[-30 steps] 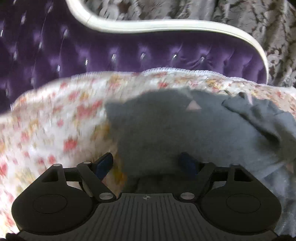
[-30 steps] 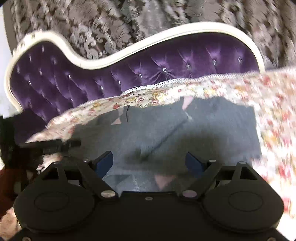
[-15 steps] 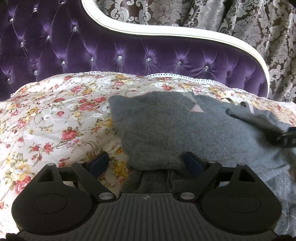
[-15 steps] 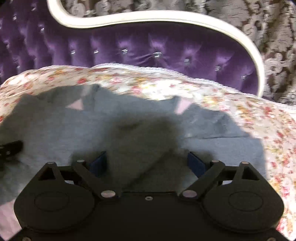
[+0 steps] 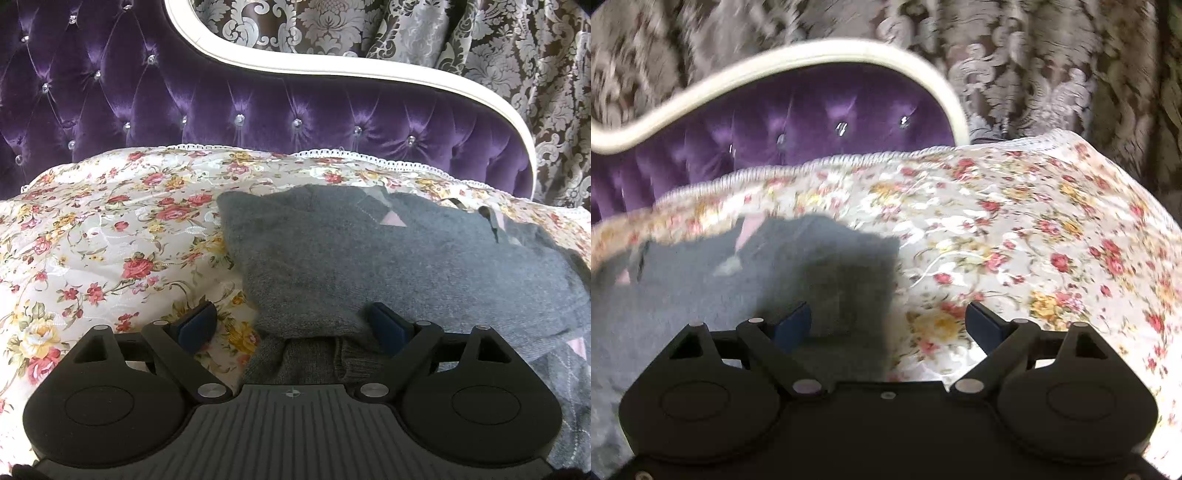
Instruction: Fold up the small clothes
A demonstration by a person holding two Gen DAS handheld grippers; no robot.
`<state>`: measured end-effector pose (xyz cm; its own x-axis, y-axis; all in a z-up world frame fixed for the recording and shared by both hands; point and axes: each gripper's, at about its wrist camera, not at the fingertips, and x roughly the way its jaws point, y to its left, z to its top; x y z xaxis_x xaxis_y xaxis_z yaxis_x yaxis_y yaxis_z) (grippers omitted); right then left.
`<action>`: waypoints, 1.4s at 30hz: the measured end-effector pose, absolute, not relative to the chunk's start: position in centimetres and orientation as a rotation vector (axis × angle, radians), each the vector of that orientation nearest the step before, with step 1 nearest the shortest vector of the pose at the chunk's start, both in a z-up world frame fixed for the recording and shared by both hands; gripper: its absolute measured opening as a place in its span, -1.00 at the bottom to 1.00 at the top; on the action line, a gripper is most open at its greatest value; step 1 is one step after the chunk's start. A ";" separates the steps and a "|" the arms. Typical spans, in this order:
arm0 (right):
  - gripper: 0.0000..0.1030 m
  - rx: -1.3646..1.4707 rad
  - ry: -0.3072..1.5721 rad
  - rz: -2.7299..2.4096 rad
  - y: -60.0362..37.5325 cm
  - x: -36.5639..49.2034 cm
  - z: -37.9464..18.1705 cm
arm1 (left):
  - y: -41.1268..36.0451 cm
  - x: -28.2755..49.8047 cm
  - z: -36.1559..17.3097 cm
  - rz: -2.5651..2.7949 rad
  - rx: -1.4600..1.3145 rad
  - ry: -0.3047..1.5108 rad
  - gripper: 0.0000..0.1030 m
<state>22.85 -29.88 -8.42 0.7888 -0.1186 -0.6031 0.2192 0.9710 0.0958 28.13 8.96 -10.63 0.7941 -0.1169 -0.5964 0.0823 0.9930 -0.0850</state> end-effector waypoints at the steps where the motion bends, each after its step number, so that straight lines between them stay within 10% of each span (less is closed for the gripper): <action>1: 0.71 0.184 0.620 -0.168 -30.0 22.7 -8.2 | 9.0 28.1 -10.6 -0.107 -0.056 0.644 0.76; 7: 0.18 0.182 0.625 -0.019 -28.0 24.1 -8.4 | 8.9 28.1 -10.5 -0.107 -0.058 0.644 0.76; 12: 0.14 0.161 0.674 -0.040 -26.8 25.9 -10.3 | 8.8 28.2 -10.3 -0.105 -0.047 0.654 0.75; 16: -0.71 0.113 0.653 -0.015 -26.1 25.7 -10.2 | 9.6 28.6 -9.0 -0.117 -0.078 0.689 0.73; 18: -0.76 0.103 0.632 0.009 -25.9 25.3 -9.5 | 10.5 28.3 -8.2 -0.088 -0.128 0.661 0.73; 28: -0.49 0.116 0.681 -0.043 -27.8 25.7 -10.6 | 12.5 30.2 -8.6 0.002 -0.089 0.759 0.84; 32: 0.37 0.226 0.635 -0.028 -29.0 23.7 -9.5 | 13.4 27.9 -7.2 -0.005 -0.142 0.776 0.83; 42: 0.50 0.338 0.585 0.154 -28.2 11.7 -6.3 | 12.8 15.1 -5.3 -0.151 -0.129 0.778 0.81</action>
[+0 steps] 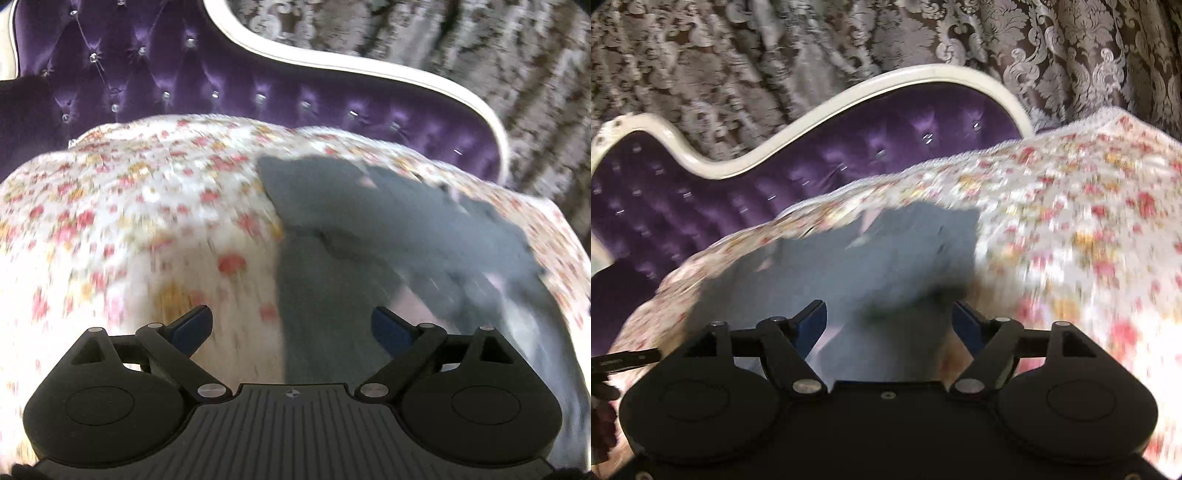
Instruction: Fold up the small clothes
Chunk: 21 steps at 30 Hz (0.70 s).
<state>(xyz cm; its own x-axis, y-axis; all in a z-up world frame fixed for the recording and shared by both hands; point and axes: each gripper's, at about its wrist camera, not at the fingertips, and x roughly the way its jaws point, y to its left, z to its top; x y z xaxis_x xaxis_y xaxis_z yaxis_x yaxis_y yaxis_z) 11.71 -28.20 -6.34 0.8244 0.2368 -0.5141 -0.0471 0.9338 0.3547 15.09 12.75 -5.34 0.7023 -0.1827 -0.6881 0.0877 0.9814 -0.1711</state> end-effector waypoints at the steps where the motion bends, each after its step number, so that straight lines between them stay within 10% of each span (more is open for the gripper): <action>1: 0.50 0.344 0.591 0.171 -28.0 10.5 -6.4 | 12.6 13.8 -5.3 -0.166 -0.134 0.780 0.81; 21: 0.55 0.468 0.703 0.245 -25.2 -4.4 -11.4 | 11.3 1.8 -7.9 -0.262 -0.235 0.856 0.59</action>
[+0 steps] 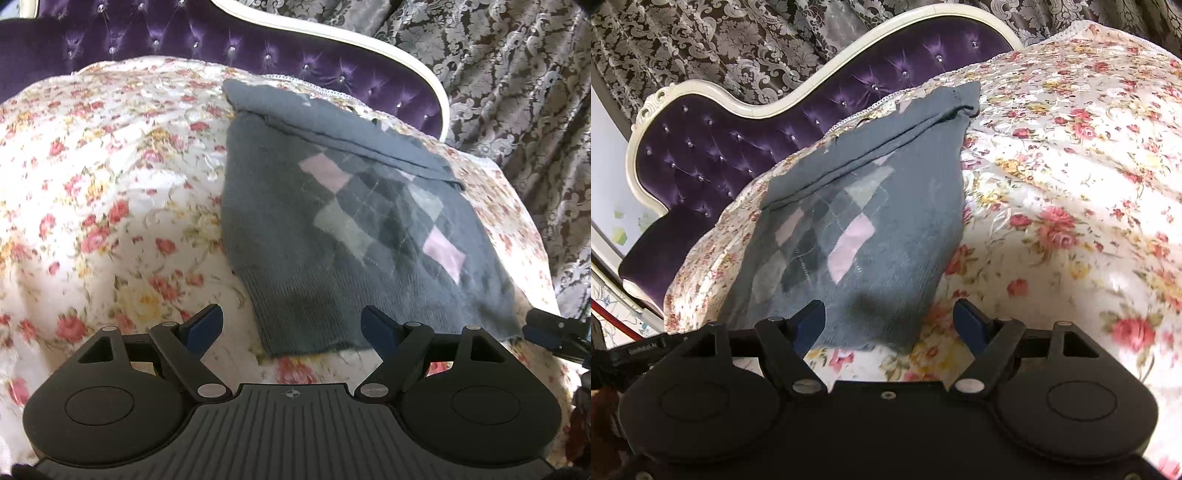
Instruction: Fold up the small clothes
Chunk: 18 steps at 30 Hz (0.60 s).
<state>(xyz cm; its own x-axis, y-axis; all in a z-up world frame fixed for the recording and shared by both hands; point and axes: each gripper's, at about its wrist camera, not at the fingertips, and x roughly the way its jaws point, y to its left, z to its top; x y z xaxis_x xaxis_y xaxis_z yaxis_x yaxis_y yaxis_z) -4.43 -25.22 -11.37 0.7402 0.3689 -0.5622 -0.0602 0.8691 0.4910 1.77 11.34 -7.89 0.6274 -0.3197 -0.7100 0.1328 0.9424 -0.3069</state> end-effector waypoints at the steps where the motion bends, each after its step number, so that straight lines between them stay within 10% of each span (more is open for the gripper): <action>1: 0.62 0.473 0.700 0.248 -25.2 -4.5 -11.4 | 11.3 1.8 -8.0 -0.264 -0.244 0.860 0.58; 18: 0.66 0.529 0.683 0.301 -24.2 -3.4 -12.3 | 10.0 3.5 -8.7 -0.302 -0.255 0.855 0.10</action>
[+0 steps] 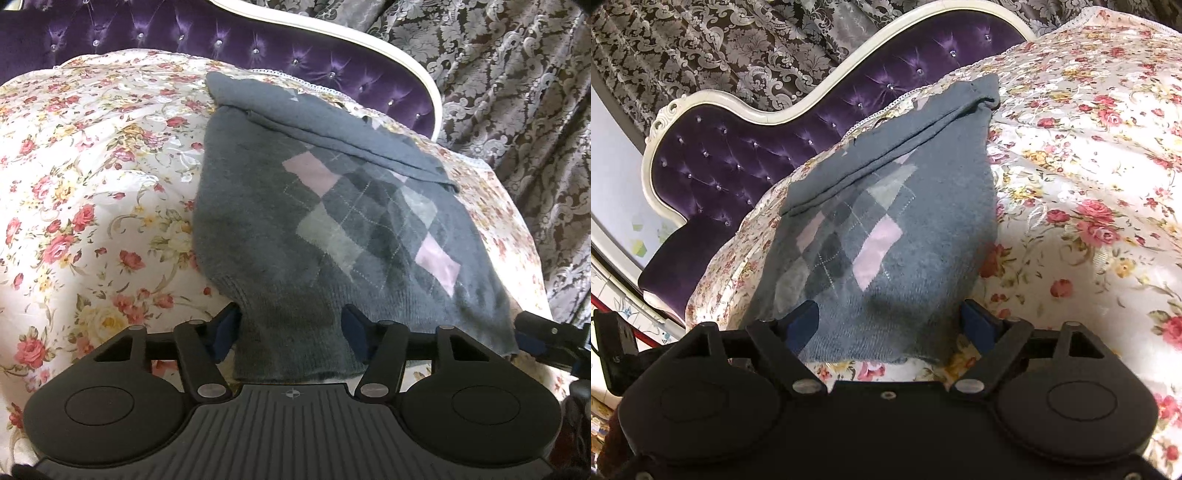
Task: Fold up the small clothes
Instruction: 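Grasp the sweater hem with both tools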
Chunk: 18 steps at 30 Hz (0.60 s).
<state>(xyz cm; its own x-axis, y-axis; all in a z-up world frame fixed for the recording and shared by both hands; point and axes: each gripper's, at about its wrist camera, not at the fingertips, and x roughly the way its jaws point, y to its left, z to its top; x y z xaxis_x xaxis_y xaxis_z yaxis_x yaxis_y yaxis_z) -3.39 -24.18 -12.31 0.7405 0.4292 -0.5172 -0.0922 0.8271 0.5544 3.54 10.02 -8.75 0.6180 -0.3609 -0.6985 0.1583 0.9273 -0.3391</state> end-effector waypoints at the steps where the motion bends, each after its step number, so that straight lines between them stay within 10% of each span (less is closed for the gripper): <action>1: 0.66 0.527 0.683 0.299 -24.0 -3.3 -12.3 | 10.1 3.4 -8.7 -0.304 -0.256 0.856 0.10; 13: 0.66 0.531 0.669 0.299 -23.6 -3.5 -12.5 | 10.0 3.0 -9.0 -0.293 -0.283 0.822 0.04; 15: 0.64 0.528 0.673 0.303 -23.6 -3.3 -12.5 | 10.1 3.3 -9.0 -0.267 -0.269 0.817 -0.34; 17: 0.20 0.526 0.678 0.299 -23.5 -3.1 -12.5 | 10.2 3.3 -9.0 -0.238 -0.240 0.808 -0.82; 18: -0.35 0.529 0.694 0.298 -23.4 -2.9 -12.7 | 10.6 3.2 -8.9 -0.249 -0.244 0.804 -0.88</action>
<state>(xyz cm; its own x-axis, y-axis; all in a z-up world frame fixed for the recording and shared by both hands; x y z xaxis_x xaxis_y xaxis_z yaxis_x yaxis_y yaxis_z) -2.94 -23.44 -12.71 0.7344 0.4283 -0.5266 -0.0864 0.8285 0.5533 3.25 10.57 -8.94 0.6682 -0.3099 -0.6763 0.1261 0.9431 -0.3076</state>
